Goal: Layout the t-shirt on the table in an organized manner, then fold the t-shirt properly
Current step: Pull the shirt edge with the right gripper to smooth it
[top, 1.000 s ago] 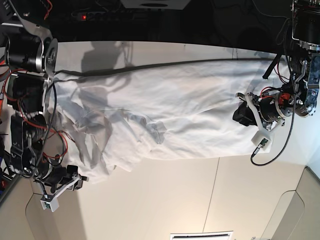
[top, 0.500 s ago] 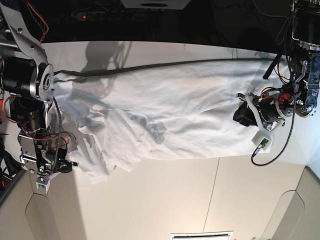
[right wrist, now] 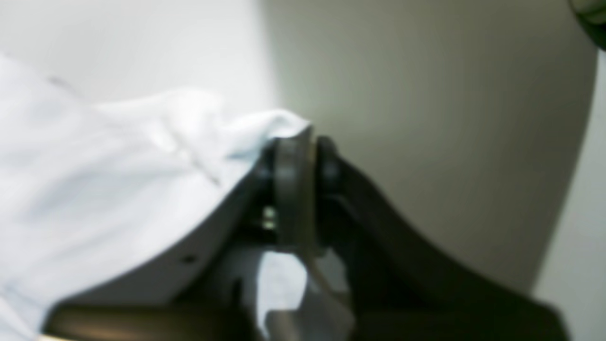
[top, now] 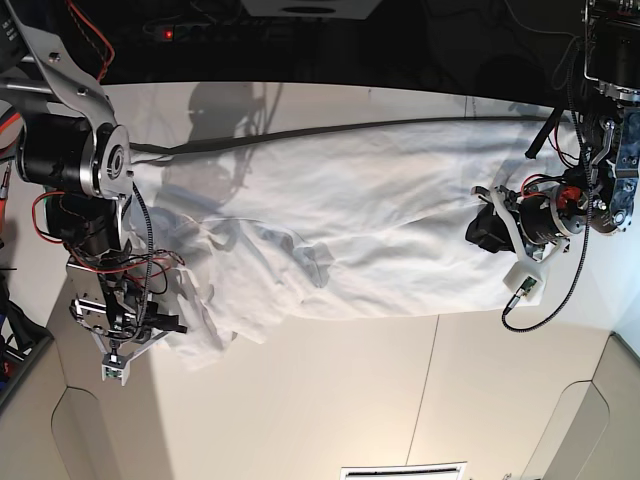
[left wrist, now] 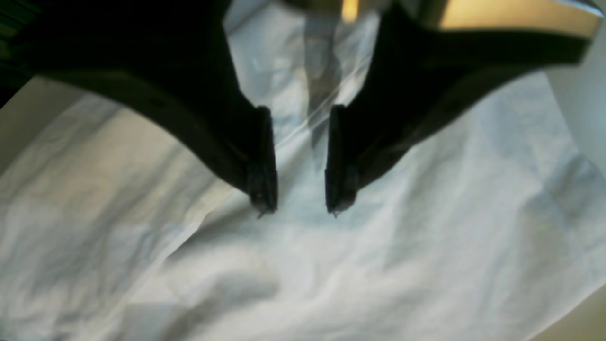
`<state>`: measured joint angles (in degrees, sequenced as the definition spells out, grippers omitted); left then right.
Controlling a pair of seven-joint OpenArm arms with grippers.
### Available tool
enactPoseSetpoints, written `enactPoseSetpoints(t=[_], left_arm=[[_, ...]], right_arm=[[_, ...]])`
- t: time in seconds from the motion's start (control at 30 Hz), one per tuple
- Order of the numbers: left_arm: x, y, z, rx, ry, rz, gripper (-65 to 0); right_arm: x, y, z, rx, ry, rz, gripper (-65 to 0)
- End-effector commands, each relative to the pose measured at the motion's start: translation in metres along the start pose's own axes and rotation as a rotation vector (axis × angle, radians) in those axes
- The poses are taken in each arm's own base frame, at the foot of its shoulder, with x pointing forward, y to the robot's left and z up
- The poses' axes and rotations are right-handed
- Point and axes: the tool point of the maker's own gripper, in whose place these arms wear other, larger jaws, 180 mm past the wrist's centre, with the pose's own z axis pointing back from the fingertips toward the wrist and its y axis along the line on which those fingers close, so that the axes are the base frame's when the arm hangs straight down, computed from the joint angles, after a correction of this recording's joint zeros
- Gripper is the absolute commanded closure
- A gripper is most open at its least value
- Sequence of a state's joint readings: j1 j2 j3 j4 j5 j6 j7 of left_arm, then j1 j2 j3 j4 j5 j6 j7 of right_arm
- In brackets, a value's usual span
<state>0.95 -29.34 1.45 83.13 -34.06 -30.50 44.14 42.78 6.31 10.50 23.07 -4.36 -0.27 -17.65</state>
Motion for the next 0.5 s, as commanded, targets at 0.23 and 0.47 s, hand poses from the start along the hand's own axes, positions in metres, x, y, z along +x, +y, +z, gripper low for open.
enactPoseSetpoints(t=[0.23,0.47], left_arm=[[0.017,0.005,0.005,0.008,-0.048,-0.015,-21.5],[0.021,0.005,0.006,0.007,-0.066,-0.015,-21.5]], right_arm=[[0.055,0.006,0.008,0.002,-0.182,0.024,0.0],[0.136,0.035,0.041,0.154,-0.513,0.055,0.0]])
